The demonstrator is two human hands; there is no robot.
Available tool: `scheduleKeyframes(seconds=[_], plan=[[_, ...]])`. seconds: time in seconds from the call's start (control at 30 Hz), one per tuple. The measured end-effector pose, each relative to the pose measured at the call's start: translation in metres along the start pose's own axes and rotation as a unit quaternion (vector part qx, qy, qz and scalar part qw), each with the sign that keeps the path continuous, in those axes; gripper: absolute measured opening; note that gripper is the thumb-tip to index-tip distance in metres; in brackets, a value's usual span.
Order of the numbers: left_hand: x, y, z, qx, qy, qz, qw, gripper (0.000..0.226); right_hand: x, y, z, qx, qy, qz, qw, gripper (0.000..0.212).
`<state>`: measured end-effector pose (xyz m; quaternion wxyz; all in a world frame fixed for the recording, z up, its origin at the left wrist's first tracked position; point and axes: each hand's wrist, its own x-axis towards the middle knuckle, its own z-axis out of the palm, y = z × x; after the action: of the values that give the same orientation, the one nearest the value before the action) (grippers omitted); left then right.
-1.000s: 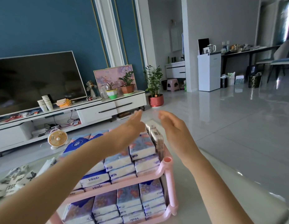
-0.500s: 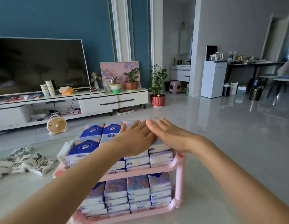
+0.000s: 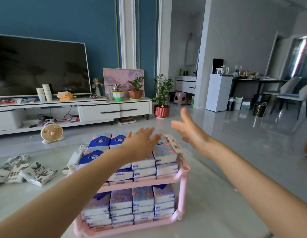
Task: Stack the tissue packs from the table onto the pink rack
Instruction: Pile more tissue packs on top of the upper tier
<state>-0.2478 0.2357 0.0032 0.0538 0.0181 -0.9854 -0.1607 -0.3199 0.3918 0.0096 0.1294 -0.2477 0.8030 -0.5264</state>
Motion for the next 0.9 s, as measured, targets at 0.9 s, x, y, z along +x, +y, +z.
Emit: scheduleKeyframes(seconds=[0.9], plan=[[-0.048,-0.124,-0.019,-0.468,0.108,-0.267,0.835,0.055,-0.001,-0.011,0.042,0.010,0.008,0.116,0.993,0.076]])
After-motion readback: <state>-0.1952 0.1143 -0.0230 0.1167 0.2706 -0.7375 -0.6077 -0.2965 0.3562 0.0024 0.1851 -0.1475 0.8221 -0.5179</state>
